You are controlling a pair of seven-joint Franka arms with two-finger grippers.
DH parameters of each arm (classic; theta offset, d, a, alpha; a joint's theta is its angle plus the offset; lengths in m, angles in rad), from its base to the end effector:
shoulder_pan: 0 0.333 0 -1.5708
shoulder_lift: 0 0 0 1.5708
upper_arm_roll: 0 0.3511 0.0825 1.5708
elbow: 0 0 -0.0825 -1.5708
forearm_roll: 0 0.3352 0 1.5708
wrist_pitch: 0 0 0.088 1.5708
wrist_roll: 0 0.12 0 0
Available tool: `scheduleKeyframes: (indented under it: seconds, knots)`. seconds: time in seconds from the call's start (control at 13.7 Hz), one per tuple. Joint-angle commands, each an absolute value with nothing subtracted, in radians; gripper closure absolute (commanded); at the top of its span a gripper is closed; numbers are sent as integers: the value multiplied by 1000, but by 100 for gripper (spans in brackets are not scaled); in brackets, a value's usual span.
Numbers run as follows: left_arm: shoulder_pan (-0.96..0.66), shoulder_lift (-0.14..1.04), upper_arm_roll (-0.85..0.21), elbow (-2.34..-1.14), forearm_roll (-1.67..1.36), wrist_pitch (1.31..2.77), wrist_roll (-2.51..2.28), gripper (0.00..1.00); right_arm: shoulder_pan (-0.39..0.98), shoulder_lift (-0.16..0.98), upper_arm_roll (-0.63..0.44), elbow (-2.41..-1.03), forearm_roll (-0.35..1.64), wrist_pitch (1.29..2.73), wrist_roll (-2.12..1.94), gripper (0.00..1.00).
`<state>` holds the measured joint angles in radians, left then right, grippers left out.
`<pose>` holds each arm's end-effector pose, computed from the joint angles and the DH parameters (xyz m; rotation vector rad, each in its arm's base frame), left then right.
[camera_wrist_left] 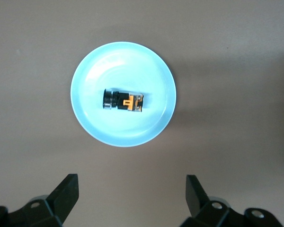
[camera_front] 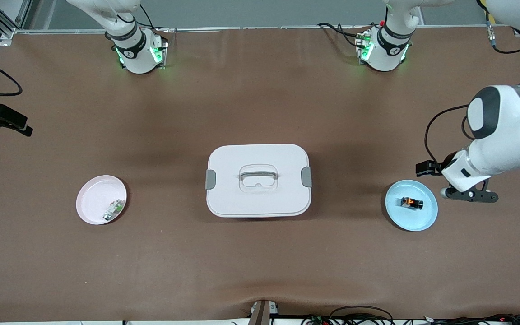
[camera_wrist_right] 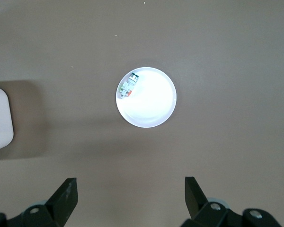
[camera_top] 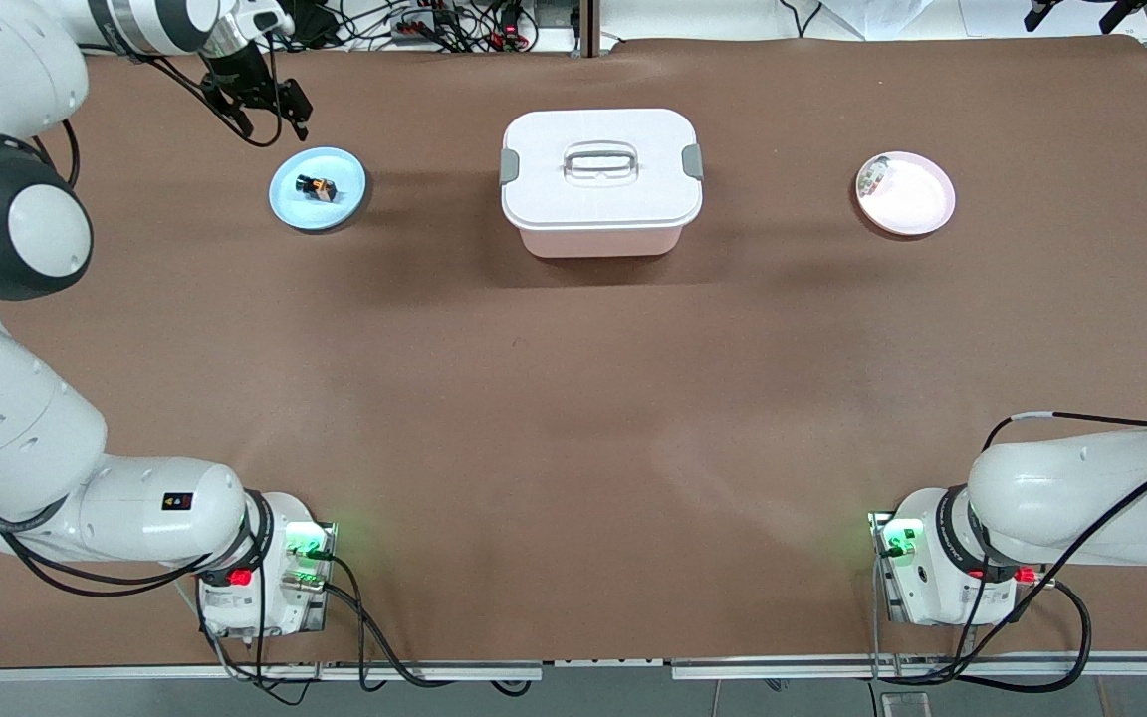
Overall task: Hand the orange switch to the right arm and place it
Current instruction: 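Move the left gripper toward the orange switch on the blue plate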
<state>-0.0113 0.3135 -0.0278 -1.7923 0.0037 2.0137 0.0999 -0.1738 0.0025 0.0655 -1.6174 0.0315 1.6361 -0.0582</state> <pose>0.5934 -0.0214 0.4141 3.1225 -0.2186 -0.1437 0.5095 -0.0518 0.6313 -3.1102 0.0807 -0.0292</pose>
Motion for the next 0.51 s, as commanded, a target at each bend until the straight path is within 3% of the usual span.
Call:
scheduleKeyframes:
  seconds: [0.0,0.44]
  knots:
    - [-3,360,-31,-1790,18,2057,144,0,-189,-17,78,-1634,37,1643,-54,0]
    - [2,342,-29,-1746,37,2025,140,0,-192,-17,78,-1634,37,1643,-54,0]
